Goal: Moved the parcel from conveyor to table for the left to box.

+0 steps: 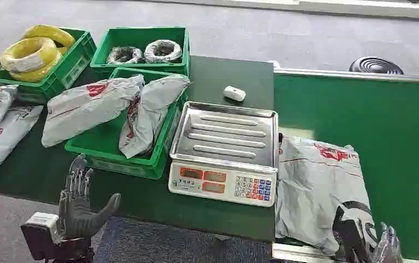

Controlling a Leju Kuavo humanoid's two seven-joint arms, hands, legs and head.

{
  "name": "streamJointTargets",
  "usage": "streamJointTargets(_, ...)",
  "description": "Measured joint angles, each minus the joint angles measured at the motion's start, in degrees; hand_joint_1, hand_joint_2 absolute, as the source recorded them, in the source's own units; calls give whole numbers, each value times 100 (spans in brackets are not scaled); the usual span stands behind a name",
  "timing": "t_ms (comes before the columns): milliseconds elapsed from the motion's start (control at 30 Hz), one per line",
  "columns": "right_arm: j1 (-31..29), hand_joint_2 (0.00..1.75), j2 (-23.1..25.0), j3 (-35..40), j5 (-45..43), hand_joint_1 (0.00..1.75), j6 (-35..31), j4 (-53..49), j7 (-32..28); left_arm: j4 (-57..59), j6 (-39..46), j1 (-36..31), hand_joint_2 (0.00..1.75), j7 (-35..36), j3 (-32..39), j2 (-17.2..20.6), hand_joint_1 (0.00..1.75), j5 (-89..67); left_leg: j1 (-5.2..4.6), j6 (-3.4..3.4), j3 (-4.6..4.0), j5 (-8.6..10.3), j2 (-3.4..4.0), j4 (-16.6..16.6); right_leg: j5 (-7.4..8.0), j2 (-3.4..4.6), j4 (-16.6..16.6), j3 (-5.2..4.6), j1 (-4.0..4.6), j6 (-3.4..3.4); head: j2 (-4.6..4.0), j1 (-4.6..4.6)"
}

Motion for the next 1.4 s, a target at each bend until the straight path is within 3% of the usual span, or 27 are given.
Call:
streamJointTargets(200,-160,175,-24,-46,135,0,126,313,166,-2,35,6,175,0,0,2,0,0,0,0,0,0,0,0,0,0,0,4,0,0,0,2)
streamJointTargets(233,-208,175,-39,-46,175,10,186,374,216,-2,46,6,175,0,2,2,0,0,0,0,1,0,3,0,1,2,0,3,0,0,0,2)
streamJointTargets(300,-268,175,-70,-40,225,10,280,451,286,-17,50,7,175,0,4,9,0,0,0,0,9,0,3,0,0,2,0,11,0,0,0,4)
streamJointTargets(333,-295,175,-81,-35,247,49,319,486,311,-28,55,11,175,0,7,9,0,0,0,1,13,0,3,0,0,2,0,15,0,0,0,2)
streamJointTargets(367,-325,175,-92,-22,271,134,350,517,335,-37,68,14,175,0,9,9,0,0,-1,1,18,-1,3,0,0,2,0,18,0,0,0,2)
streamJointTargets(400,-350,175,-107,2,289,140,374,551,361,-41,70,14,175,0,9,9,0,0,-1,2,24,-1,4,0,0,3,-1,25,0,0,0,2)
streamJointTargets(433,-373,175,-120,20,295,159,389,591,365,-44,72,15,175,0,11,9,0,2,-1,3,31,-3,4,0,0,3,-1,31,0,1,0,2)
streamJointTargets(533,-419,175,-136,63,310,168,431,674,372,-81,89,35,175,0,11,9,0,0,-1,8,37,-6,3,0,-2,1,-2,47,0,1,0,2)
streamJointTargets(667,-482,175,-192,153,319,157,465,759,415,-122,96,60,175,0,13,9,0,-6,-1,9,44,-6,3,1,-2,1,-2,56,-1,2,0,2)
streamJointTargets(1233,-551,175,-404,535,-201,164,479,737,455,-166,-13,-17,175,-31,2,11,0,-155,-1,9,43,-7,1,2,-4,-1,-2,53,-1,3,0,4)
streamJointTargets(1300,-546,175,-435,594,-236,175,479,698,466,-166,-11,-38,175,-35,-2,11,0,-160,-2,9,45,-7,1,2,-3,-1,-2,51,-2,4,0,2)
streamJointTargets(1400,-539,175,-453,629,-473,175,470,656,342,-166,-11,-64,175,-79,-6,13,0,-166,-2,9,44,-7,1,2,-3,-1,-2,50,-2,4,0,2)
